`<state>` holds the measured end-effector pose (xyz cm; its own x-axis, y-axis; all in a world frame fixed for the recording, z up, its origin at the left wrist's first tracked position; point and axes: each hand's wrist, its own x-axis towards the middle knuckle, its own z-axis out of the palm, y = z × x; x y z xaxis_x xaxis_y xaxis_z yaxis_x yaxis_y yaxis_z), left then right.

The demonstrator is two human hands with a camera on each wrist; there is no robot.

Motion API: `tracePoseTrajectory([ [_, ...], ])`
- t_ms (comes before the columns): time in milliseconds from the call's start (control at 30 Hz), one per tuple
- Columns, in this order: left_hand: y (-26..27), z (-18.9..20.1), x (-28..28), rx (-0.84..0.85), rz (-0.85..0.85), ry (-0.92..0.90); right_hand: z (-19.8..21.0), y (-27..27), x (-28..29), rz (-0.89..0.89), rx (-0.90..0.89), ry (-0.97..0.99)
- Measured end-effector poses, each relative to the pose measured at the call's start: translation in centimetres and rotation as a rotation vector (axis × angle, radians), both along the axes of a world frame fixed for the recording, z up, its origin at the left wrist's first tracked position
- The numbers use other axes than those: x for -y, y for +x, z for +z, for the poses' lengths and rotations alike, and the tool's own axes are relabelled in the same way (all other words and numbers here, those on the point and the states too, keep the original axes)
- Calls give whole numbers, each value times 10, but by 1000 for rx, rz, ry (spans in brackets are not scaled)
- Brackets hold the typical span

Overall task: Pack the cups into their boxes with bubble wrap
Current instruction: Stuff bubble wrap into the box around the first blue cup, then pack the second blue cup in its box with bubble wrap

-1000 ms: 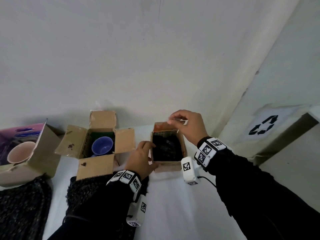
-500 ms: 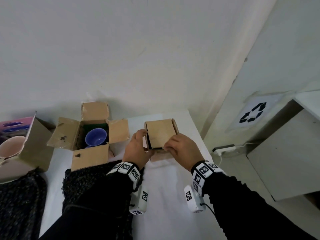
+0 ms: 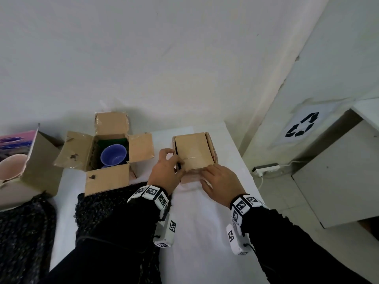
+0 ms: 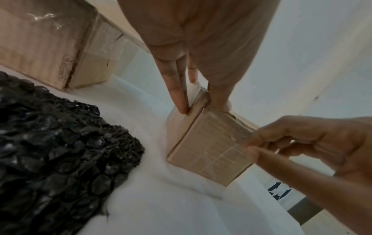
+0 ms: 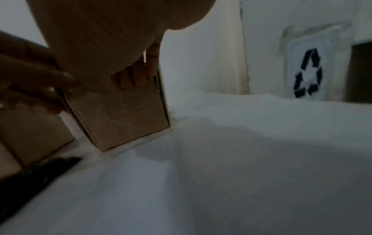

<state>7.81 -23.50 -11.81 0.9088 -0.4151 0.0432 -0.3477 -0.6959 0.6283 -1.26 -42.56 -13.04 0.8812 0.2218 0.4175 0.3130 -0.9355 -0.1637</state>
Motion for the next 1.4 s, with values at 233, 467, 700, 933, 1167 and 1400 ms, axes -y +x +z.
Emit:
tracePoseTrajectory([
  [233, 0, -2, -4, -20, -21, 32, 20, 31, 7, -291, -177, 171],
  [467, -3, -3, -1, -43, -34, 83, 5, 37, 20, -205, -301, 330],
  [700, -2, -4, 3, -45, -15, 76, 5, 34, 44, -56, -248, 321],
  [933, 14, 3, 26, -5, 22, 157, 6, 52, 43, -210, -206, 325],
  [1167, 23, 11, 23, -64, -16, 204, 7, 57, 50, -213, -273, 324],
  [1400, 5, 42, -10, -39, -96, 226, 34, 62, 15, -181, -173, 292],
])
